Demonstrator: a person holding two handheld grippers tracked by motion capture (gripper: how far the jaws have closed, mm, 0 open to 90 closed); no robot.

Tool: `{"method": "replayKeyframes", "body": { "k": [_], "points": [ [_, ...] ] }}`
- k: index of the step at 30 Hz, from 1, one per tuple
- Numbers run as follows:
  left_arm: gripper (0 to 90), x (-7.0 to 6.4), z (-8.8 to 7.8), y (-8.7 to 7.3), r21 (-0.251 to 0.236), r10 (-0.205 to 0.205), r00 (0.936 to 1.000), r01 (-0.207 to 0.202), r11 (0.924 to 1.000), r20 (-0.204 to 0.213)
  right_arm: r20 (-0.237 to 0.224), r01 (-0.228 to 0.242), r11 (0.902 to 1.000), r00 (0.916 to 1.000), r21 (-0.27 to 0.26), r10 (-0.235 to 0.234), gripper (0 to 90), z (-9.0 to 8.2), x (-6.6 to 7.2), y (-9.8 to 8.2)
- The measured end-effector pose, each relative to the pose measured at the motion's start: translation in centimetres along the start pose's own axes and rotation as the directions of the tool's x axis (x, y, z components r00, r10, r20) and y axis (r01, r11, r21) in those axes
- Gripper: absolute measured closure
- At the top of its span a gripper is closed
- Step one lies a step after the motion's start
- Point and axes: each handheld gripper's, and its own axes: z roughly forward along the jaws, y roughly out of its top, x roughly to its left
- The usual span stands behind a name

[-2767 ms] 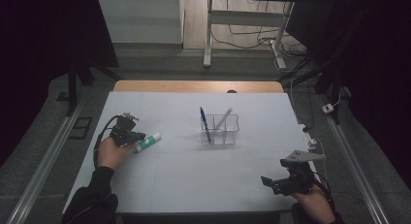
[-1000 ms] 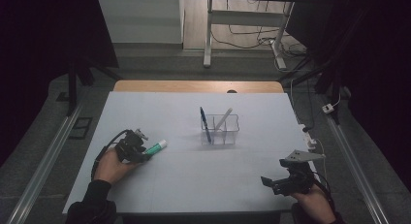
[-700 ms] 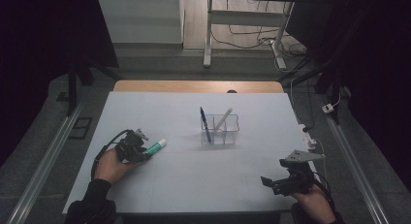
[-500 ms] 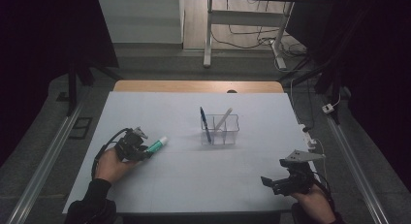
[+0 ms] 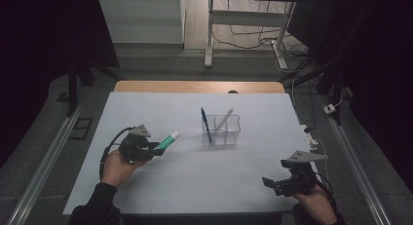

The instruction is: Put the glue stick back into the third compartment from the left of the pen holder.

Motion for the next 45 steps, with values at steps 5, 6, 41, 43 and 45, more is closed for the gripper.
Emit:
{"method": "replayKeyframes", "body": {
  "k": [5, 6, 41, 43, 45],
  "points": [
    [66.0, -1.0, -0.3, 0.4, -0.063, 0.008, 0.9994, -0.006, 0.9980, 0.033, -0.009, 0.004, 1.0000, 1.0000, 0.000, -0.004, 0.0, 0.0, 0.0, 0.0],
    [66.0, -1.1, -0.3, 0.5, -0.075, 0.009, 0.9992, -0.006, 0.9972, 0.039, -0.011, 0.004, 1.0000, 0.9999, 0.000, -0.004, 0.0, 0.0, 0.0, 0.0],
    [65.9, -5.9, 1.9, 3.1, -0.189, 0.118, 0.9769, -0.084, 0.9783, 0.178, -0.141, 0.087, 0.9907, 0.9849, -0.105, -0.101, 0.0, 1.5, 2.3, 2.8],
    [65.9, -6.1, 1.9, 3.3, -0.192, 0.123, 0.9758, -0.088, 0.9775, 0.181, -0.167, 0.090, 0.9887, 0.9798, -0.120, -0.109, 0.0, 2.0, 2.8, 3.5],
    [65.9, -6.2, 2.0, 3.4, -0.193, 0.130, 0.9745, -0.093, 0.9766, 0.183, -0.222, 0.086, 0.9877, 0.9684, -0.131, -0.113, 0.0, 2.7, 3.2, 4.2]
  ]
}}
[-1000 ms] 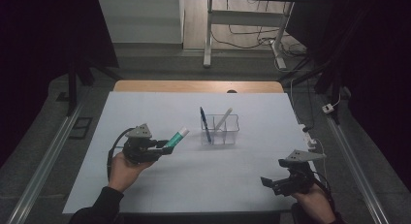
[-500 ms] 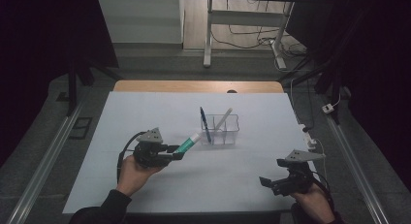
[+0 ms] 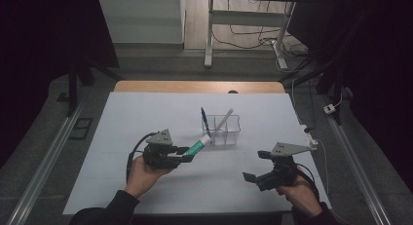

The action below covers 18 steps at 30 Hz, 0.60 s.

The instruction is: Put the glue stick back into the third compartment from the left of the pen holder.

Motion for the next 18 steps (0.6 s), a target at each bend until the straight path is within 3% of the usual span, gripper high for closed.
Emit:
{"method": "replayKeyframes", "body": {
  "k": [3, 10, 18],
  "points": [
    [65.9, -0.1, 0.0, 0.1, -0.003, 0.008, 1.0000, -0.008, 1.0000, 0.006, -0.055, -0.005, 1.0000, 0.9985, 0.003, 0.005, 0.0, 1.4, 0.3, 0.9],
    [65.9, -0.4, 0.1, 0.4, -0.009, 0.030, 0.9993, -0.030, 0.9995, 0.023, -0.075, 0.008, 0.9996, 0.9972, 0.025, -0.006, 0.0, 4.1, 0.5, 2.6],
    [65.9, -0.7, 0.5, 0.6, -0.002, 0.055, 0.9978, -0.055, 0.9985, 0.038, -0.155, -0.023, 0.9993, 0.9876, 0.030, 0.027, 0.0, 6.5, 0.8, 4.6]
  ]
}}
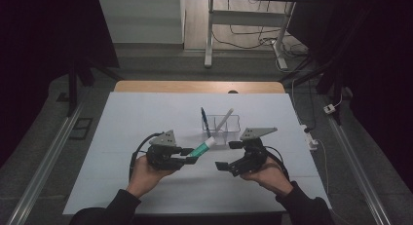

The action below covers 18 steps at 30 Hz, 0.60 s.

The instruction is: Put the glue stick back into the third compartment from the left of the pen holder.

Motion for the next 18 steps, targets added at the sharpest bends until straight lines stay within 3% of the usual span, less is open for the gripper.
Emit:
{"method": "replayKeyframes", "body": {
  "k": [5, 18],
  "points": [
    [65.9, -0.1, 0.0, 0.1, -0.001, 0.010, 0.9999, -0.010, 0.9999, 0.006, -0.037, -0.016, 0.9999, 0.9992, -0.006, 0.016, 4.3, 1.1, -0.2, 0.9],
    [65.9, -0.3, 0.3, 0.0, 0.007, 0.044, 0.9990, -0.044, 0.9990, 0.011, -0.142, -0.044, 0.9988, 0.9891, -0.020, 0.041, 29.0, 2.2, -0.9, 2.3]
  ]
}}
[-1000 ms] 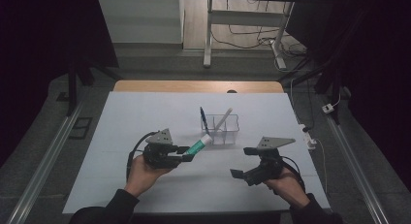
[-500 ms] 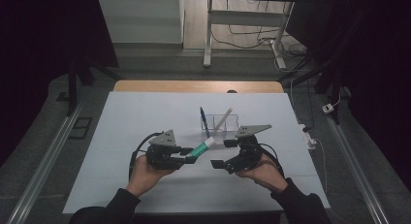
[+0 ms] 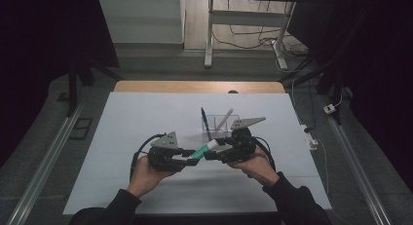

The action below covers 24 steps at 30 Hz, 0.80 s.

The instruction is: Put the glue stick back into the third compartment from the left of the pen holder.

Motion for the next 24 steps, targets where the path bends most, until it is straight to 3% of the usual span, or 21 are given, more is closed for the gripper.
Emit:
{"method": "replayKeyframes", "body": {
  "k": [6, 12, 20, 24],
  "points": [
    [65.8, -0.1, 0.1, -0.1, 0.009, 0.021, 0.9998, -0.021, 0.9997, -0.004, -0.038, -0.020, 0.9998, 0.9991, -0.007, 0.019, 41.2, 0.0, -0.2, 0.3],
    [65.8, -0.1, 0.2, -0.1, 0.012, 0.038, 0.9992, -0.038, 0.9992, -0.009, -0.041, -0.036, 0.9994, 0.9985, 0.003, 0.036, 54.5, -0.1, -0.3, 0.3],
    [64.8, -0.2, 0.9, -0.4, 0.042, 0.090, 0.9957, -0.089, 0.9951, -0.024, -0.127, -0.110, 0.9939, 0.9857, 0.006, 0.110, 65.2, -0.3, -0.8, 0.3],
    [61.6, -0.1, 1.0, -0.4, 0.049, 0.070, 0.9969, -0.068, 0.9965, -0.036, -0.093, -0.092, 0.9956, 0.9913, 0.018, 0.094, 65.5, -0.4, -0.5, 0.5]
  ]
}}
